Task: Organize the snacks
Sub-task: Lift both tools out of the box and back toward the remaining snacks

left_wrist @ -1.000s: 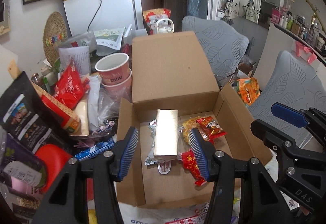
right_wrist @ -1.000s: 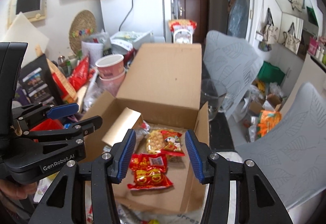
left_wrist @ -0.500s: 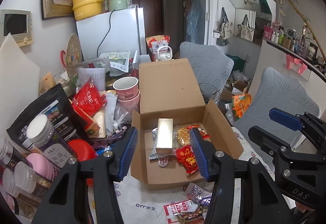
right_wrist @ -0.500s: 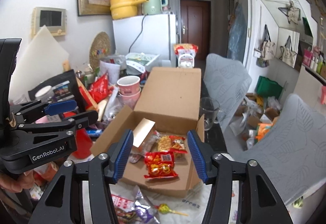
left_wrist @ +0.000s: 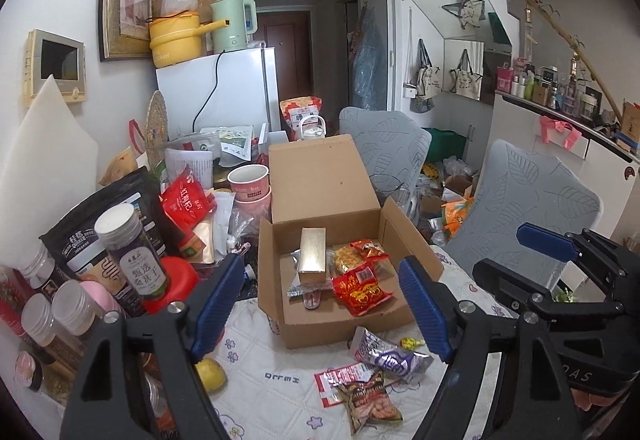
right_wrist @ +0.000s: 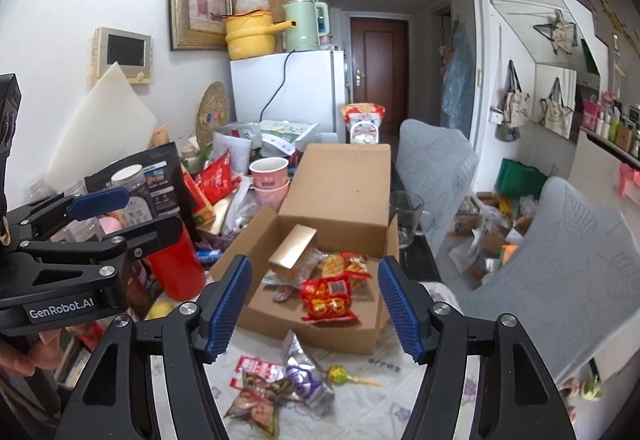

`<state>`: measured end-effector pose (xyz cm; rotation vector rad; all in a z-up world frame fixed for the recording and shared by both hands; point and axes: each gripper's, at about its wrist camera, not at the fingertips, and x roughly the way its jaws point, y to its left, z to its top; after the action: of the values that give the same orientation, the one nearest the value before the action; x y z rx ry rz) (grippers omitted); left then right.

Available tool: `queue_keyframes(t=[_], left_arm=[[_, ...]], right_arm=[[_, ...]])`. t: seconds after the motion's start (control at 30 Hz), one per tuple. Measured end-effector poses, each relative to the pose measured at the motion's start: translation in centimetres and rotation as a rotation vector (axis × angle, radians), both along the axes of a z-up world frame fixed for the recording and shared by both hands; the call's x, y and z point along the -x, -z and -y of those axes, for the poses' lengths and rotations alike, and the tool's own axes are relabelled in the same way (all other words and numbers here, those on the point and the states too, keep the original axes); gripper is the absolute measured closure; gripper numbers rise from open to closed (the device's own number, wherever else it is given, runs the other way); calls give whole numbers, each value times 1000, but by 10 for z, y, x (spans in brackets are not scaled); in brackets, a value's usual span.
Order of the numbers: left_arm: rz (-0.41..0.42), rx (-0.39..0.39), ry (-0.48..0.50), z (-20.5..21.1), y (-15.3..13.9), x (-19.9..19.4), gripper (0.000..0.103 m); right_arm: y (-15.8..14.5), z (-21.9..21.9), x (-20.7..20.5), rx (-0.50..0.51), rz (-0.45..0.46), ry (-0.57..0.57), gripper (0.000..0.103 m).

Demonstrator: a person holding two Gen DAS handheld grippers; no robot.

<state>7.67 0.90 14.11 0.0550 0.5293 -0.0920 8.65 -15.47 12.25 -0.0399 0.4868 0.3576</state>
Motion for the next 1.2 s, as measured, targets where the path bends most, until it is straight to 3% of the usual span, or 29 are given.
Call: queue_keyframes(t=[0.13, 0.63, 0.9, 1.2], left_arm=[[19, 7, 33, 3, 6, 20, 23], [-42, 36, 78, 11, 44, 67, 23], [-91, 71, 123, 17, 70, 72, 23], [-172, 91, 97, 16, 104, 59, 23]], right_arm=[[9, 3, 19, -6, -3, 5, 32], [45, 15, 75, -31, -27, 38, 32], [75, 17, 84, -33, -70, 42, 32], [108, 19, 78, -47, -132, 31, 32]])
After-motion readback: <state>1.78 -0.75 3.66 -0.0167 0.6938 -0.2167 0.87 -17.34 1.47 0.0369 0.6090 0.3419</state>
